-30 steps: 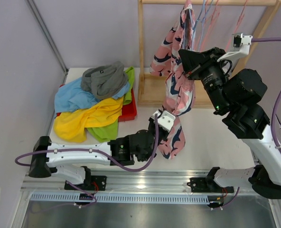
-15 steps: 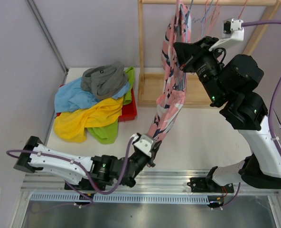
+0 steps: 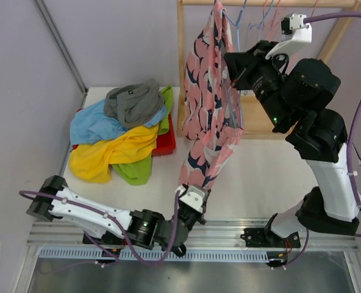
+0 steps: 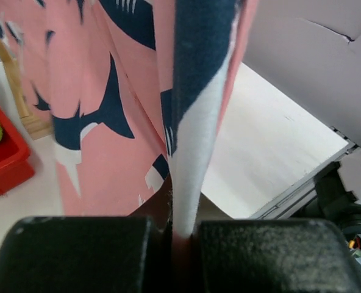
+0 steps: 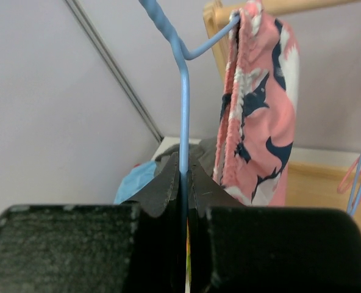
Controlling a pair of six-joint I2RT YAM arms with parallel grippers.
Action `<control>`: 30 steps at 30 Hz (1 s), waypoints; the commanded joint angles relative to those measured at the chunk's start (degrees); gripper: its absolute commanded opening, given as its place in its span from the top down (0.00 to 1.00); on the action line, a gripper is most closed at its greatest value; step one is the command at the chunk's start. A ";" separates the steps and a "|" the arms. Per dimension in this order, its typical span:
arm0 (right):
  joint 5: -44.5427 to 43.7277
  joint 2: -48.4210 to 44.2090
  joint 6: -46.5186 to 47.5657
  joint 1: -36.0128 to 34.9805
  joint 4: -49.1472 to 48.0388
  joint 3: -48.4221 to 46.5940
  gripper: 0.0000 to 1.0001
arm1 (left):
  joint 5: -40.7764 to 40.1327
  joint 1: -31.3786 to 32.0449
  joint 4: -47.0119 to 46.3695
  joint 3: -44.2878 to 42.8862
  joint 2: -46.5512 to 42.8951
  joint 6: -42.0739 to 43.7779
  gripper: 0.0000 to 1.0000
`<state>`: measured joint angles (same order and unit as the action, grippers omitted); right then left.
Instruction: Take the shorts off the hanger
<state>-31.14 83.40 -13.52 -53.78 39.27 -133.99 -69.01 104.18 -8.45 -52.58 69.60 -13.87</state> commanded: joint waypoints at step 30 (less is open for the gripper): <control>17.25 -22.66 -23.13 1.31 6.26 17.36 1.00 | 24.71 -54.15 17.92 -44.59 4.57 24.94 1.00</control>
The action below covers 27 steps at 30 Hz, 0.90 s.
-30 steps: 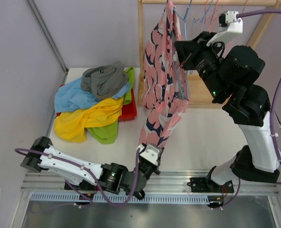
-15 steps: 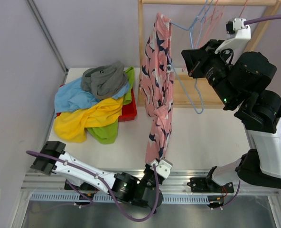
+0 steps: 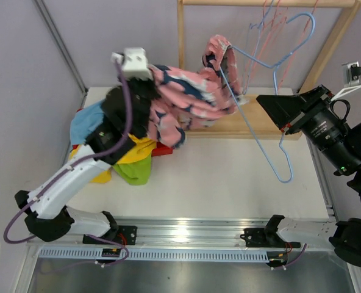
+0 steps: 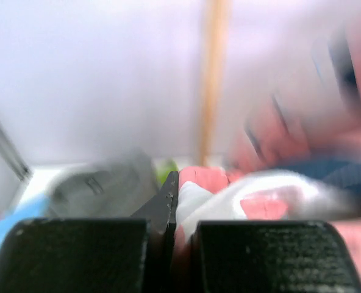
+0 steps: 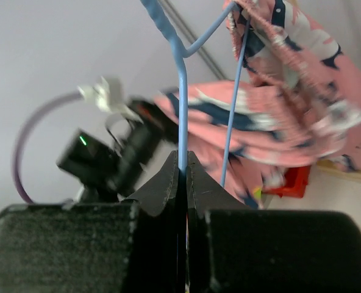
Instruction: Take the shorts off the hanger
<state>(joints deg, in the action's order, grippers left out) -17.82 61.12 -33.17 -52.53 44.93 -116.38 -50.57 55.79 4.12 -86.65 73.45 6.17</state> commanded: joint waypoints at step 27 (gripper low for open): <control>29.49 4.26 -8.75 0.06 5.97 -9.39 1.00 | 26.40 -50.78 20.93 -33.76 32.36 -10.39 1.00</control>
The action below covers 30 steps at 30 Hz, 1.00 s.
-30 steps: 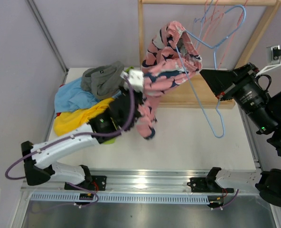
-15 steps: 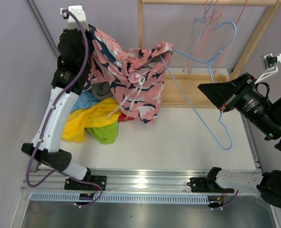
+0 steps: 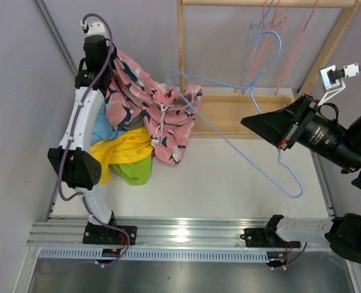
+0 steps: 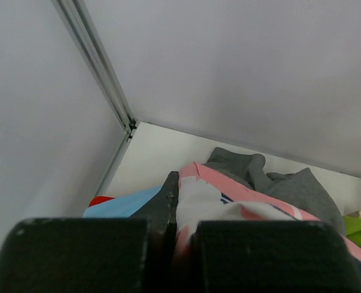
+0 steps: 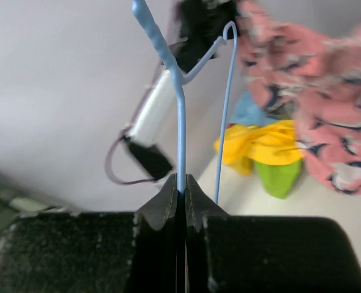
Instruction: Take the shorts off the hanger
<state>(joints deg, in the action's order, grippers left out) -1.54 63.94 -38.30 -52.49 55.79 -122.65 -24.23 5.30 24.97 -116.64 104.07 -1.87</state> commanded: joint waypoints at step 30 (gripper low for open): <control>16.13 19.72 4.64 33.74 1.79 -13.75 1.00 | -13.49 -9.17 7.45 15.84 -13.54 -16.76 0.01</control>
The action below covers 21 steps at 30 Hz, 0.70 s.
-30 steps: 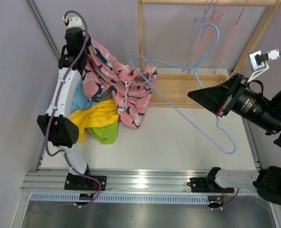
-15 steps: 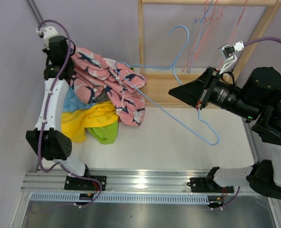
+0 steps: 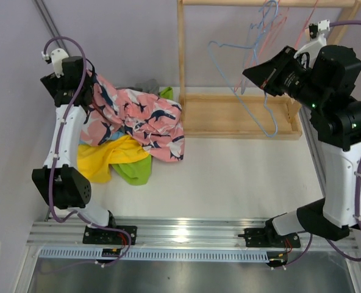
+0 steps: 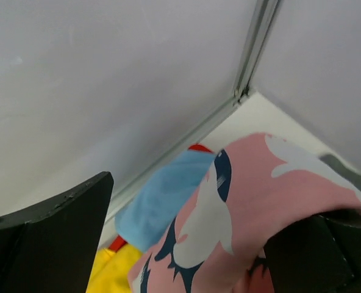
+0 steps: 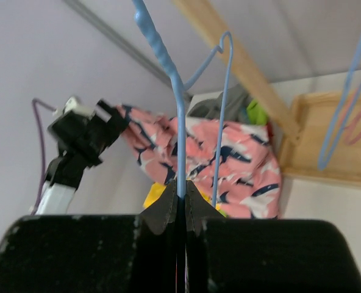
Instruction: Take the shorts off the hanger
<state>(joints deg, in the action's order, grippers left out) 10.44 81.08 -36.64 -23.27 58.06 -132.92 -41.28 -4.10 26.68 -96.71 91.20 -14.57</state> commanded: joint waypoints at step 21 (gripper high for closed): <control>9.43 26.49 -2.29 12.81 -18.07 -14.91 1.00 | 18.07 20.27 -12.16 36.94 -37.32 1.81 0.01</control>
<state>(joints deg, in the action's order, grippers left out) 18.52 107.07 -37.21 -10.74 46.46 -144.99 -24.99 14.44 19.81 -61.49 53.54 -14.90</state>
